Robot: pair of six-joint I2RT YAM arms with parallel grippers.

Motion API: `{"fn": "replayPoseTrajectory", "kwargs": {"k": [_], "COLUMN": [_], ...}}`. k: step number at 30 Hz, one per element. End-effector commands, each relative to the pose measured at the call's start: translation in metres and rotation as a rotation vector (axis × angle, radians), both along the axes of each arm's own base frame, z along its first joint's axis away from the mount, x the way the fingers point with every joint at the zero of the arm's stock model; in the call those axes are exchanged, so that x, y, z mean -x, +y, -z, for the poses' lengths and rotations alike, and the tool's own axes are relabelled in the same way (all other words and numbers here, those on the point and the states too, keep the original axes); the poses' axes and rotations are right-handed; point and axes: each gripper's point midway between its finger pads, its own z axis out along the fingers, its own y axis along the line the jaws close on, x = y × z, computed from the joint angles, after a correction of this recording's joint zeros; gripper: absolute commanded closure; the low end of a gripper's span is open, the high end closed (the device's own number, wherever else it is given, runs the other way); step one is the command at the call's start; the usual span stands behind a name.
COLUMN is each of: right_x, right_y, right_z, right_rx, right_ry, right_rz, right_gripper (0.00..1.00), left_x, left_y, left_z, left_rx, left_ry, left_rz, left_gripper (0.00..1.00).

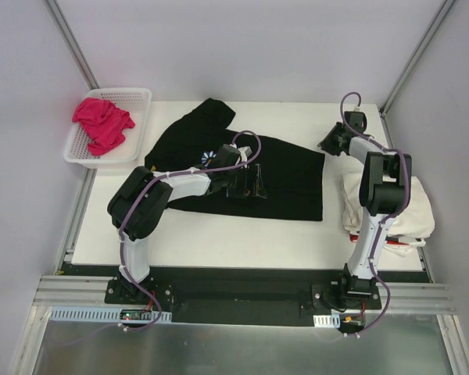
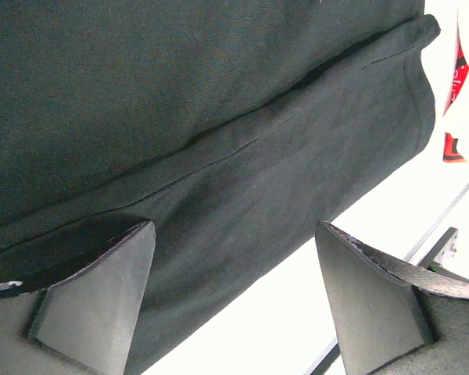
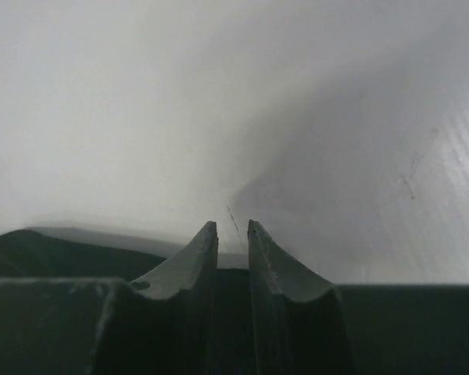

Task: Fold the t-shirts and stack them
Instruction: Grap the side of the flattened tshirt furthest away from the robot with both arms

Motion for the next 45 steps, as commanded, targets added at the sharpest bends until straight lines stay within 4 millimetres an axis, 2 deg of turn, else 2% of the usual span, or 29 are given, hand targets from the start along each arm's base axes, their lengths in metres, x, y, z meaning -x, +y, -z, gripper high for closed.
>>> {"fn": "replayPoseTrajectory", "kwargs": {"k": [1,8,9,10,13,16,18,25,31,32,33,35,37,38,42,44,45], "right_x": [0.008,0.017,0.017,0.018,0.017,0.018,0.018,0.021,0.044,0.047,0.056,0.067,0.083,0.089,0.114,0.115,0.112], "right_y": [0.013,0.021,0.022,0.025,0.027,0.029,0.038,0.053,0.081,0.085,0.087,0.099,0.111,0.113,0.123,0.118,0.116], "right_z": [-0.005,0.001,0.000,0.000,-0.001,-0.003,-0.006,-0.027,-0.048,-0.058,-0.055,-0.066,-0.062,-0.068,-0.055,-0.047,-0.047], "right_rx": [-0.009,-0.026,-0.028,-0.030,-0.031,-0.034,-0.041,-0.071,-0.087,-0.090,-0.091,-0.093,-0.090,-0.091,-0.086,-0.058,-0.044], "right_ry": [-0.012,-0.002,-0.004,-0.002,-0.007,-0.009,-0.011,-0.045,-0.065,-0.081,-0.067,-0.081,-0.059,-0.070,-0.030,-0.033,-0.039], "right_rz": [-0.014,-0.022,-0.025,-0.030,-0.034,-0.031,-0.047,-0.074,-0.142,-0.153,-0.161,-0.199,-0.235,-0.244,-0.272,-0.252,-0.256], "right_gripper": [0.75,0.77,0.79,0.88,0.99,0.99,0.99,0.99,0.99,0.99,0.99,0.99,0.99,0.99,0.99,0.94,0.87], "left_x": [0.013,0.013,0.012,0.013,0.013,0.013,0.014,0.016,0.016,0.015,0.015,0.016,0.015,0.015,0.015,0.015,0.015], "left_y": [0.009,0.010,0.010,0.010,0.010,0.011,0.011,0.012,0.010,0.011,0.011,0.010,0.010,0.010,0.010,0.010,0.009], "left_z": [0.026,0.028,0.028,0.028,0.029,0.029,0.030,0.032,0.030,0.031,0.031,0.031,0.030,0.030,0.029,0.030,0.030], "left_rx": [-0.066,-0.072,-0.073,-0.073,-0.072,-0.074,-0.077,-0.085,-0.084,-0.084,-0.084,-0.084,-0.084,-0.083,-0.082,-0.084,-0.083], "left_ry": [0.066,0.064,0.063,0.066,0.070,0.069,0.071,0.074,0.065,0.065,0.065,0.064,0.063,0.062,0.061,0.063,0.062], "left_rz": [-0.001,-0.005,-0.006,-0.006,-0.007,-0.010,-0.010,-0.014,-0.010,-0.012,-0.012,-0.009,-0.009,-0.011,-0.011,-0.011,-0.010], "left_gripper": [0.16,0.16,0.16,0.16,0.16,0.16,0.16,0.16,0.16,0.17,0.16,0.16,0.16,0.16,0.16,0.16,0.16]}}
